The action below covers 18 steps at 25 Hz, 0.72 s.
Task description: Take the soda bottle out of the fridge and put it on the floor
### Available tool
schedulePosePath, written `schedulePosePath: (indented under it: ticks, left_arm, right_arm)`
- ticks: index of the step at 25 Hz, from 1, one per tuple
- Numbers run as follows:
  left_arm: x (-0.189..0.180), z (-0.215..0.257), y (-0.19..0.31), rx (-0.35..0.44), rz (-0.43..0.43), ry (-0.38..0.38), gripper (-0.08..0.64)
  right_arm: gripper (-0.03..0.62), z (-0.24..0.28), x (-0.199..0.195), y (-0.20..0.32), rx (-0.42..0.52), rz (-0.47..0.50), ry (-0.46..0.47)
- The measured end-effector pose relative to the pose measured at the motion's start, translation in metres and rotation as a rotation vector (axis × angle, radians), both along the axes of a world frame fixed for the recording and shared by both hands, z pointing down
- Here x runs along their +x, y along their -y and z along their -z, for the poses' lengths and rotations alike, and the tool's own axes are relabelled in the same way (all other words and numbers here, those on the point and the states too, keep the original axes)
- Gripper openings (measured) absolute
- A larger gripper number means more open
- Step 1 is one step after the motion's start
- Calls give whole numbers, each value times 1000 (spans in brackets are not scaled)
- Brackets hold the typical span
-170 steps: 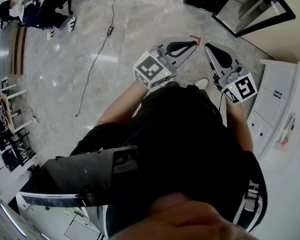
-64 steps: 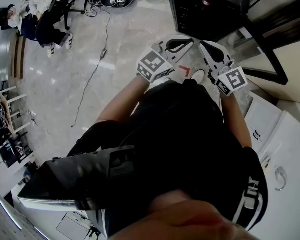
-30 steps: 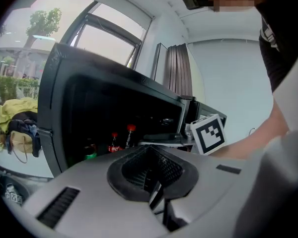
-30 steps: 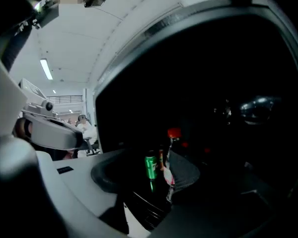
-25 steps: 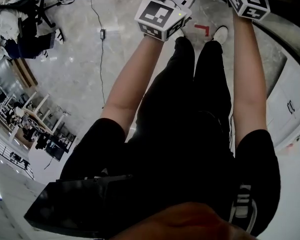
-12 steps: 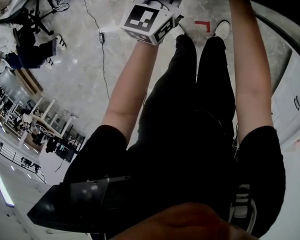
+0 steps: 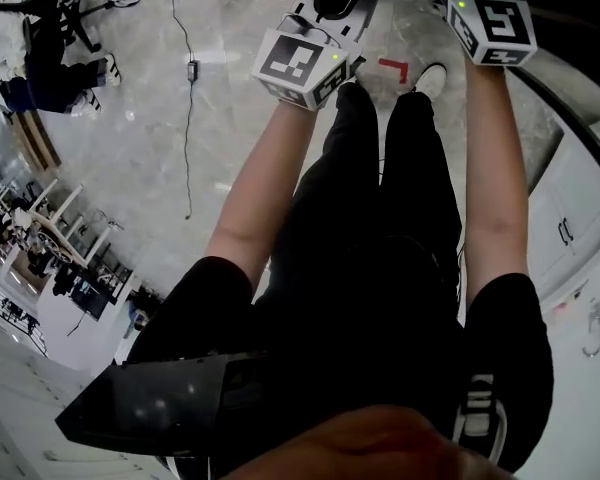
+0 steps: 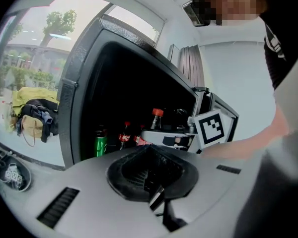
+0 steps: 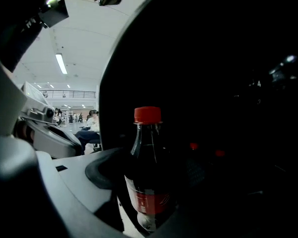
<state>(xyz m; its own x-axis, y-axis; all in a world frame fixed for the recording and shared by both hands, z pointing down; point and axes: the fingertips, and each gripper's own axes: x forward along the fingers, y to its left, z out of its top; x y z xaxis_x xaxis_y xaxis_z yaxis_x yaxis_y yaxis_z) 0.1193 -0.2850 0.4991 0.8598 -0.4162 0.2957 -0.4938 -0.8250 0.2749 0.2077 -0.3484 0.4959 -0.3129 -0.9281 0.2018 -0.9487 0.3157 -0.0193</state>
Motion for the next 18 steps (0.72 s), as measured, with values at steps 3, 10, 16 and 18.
schedulePosePath:
  ticks: [3, 10, 16, 18]
  left_arm:
    - [-9, 1, -15, -9, 48, 0, 0]
    - [-23, 4, -49, -2, 139, 20, 0]
    - [-36, -25, -55, -19, 188, 24, 0]
    - [-38, -36, -55, -18, 173, 28, 0]
  right_arm:
    - [301, 2, -20, -29, -16, 78, 19]
    - [301, -11, -50, -84, -71, 249, 25]
    - [301, -46, -68, -103, -107, 316, 28]
    - [301, -55, -73, -105, -110, 322, 31]
